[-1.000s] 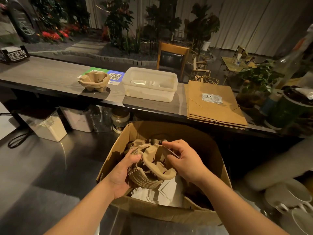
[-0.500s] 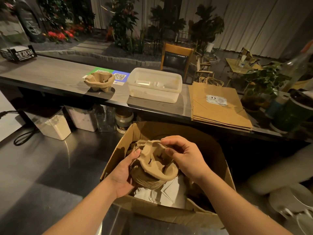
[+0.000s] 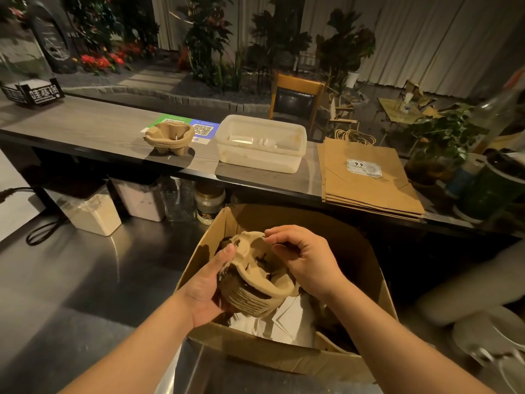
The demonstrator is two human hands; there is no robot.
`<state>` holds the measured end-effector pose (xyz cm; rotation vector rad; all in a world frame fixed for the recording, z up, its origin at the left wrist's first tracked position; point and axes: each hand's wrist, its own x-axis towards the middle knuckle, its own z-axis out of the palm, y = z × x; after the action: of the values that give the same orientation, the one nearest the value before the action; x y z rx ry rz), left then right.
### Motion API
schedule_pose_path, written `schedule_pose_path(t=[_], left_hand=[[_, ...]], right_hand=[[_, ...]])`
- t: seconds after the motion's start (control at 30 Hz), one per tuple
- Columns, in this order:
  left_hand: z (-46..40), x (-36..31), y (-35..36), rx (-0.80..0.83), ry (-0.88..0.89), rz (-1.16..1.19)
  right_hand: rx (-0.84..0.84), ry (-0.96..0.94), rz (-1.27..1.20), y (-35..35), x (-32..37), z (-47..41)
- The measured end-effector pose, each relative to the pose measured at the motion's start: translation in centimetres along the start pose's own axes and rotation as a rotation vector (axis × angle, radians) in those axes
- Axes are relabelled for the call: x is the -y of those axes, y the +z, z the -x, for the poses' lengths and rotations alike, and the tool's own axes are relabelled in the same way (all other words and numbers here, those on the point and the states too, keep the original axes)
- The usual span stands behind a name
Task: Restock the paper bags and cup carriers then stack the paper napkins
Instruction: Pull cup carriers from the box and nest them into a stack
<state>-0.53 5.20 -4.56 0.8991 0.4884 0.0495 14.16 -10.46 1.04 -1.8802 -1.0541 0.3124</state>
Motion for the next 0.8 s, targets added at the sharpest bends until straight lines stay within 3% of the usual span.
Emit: schedule_pose_path(t=[0.17, 0.37, 0.63, 0.7, 0.8], left_hand=[[0.5, -0.5, 0.1, 0.014, 0.002, -0.059], [0.8, -0.7, 0.5, 0.01, 0.017, -0.076], [-0.5, -1.5, -0.6, -0.059, 0.092, -0.165], [-0.6, -1.8, -1.0, -0.056, 0.153, -0.194], [-0.5, -2.5, -1.7, -0.093, 0.247, -0.215]], right_hand=[[0.045, 0.024, 0.05, 1.0, 0.4, 0.3], [0.262, 0.03, 0.114, 2.8, 1.2, 0.7], [0.273, 0.027, 0.199, 4.5, 0.4, -0.5], [0.227, 0.03, 0.122, 4.9, -0.4, -0.5], [-0.016, 0.165, -0.106, 5.3, -1.5, -0.6]])
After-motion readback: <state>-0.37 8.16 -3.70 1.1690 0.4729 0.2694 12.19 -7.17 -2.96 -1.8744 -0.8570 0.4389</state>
